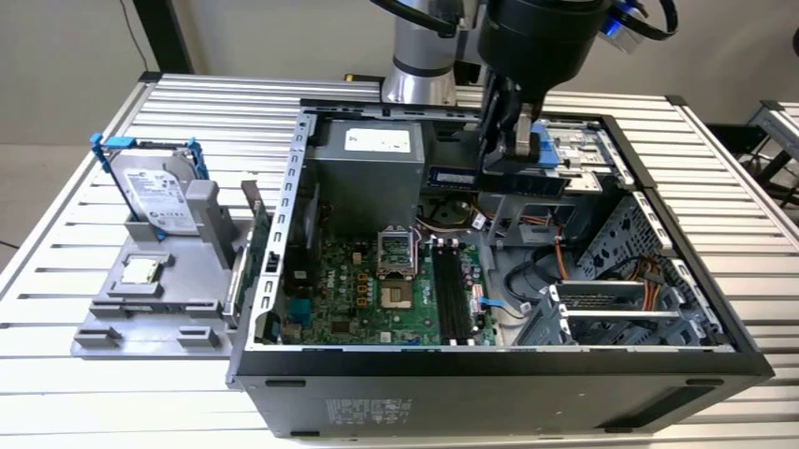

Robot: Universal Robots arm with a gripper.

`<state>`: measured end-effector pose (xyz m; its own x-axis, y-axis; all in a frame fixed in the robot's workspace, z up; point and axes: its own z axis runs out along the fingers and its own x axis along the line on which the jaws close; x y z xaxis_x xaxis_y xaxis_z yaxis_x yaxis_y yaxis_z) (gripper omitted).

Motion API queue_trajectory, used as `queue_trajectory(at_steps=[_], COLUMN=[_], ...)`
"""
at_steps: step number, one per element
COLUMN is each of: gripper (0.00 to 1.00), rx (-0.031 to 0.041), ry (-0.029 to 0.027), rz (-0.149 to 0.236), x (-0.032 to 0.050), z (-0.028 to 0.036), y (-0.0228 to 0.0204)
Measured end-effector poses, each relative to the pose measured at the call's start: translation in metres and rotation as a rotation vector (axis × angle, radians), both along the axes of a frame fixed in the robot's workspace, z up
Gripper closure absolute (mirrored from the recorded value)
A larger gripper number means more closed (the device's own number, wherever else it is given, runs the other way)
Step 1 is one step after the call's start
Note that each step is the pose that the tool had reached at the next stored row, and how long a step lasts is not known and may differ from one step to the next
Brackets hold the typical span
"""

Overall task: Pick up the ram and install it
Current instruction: 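Insert the ram into the slot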

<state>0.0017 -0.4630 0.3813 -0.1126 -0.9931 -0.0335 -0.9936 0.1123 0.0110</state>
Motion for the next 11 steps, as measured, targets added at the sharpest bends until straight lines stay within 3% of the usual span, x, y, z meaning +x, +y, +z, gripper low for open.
queue_trajectory(at_steps=[11], gripper=[1.0], rx=[0.0], ry=[0.0], rz=[-0.078], x=[0.0], z=[0.0], y=[0.0])
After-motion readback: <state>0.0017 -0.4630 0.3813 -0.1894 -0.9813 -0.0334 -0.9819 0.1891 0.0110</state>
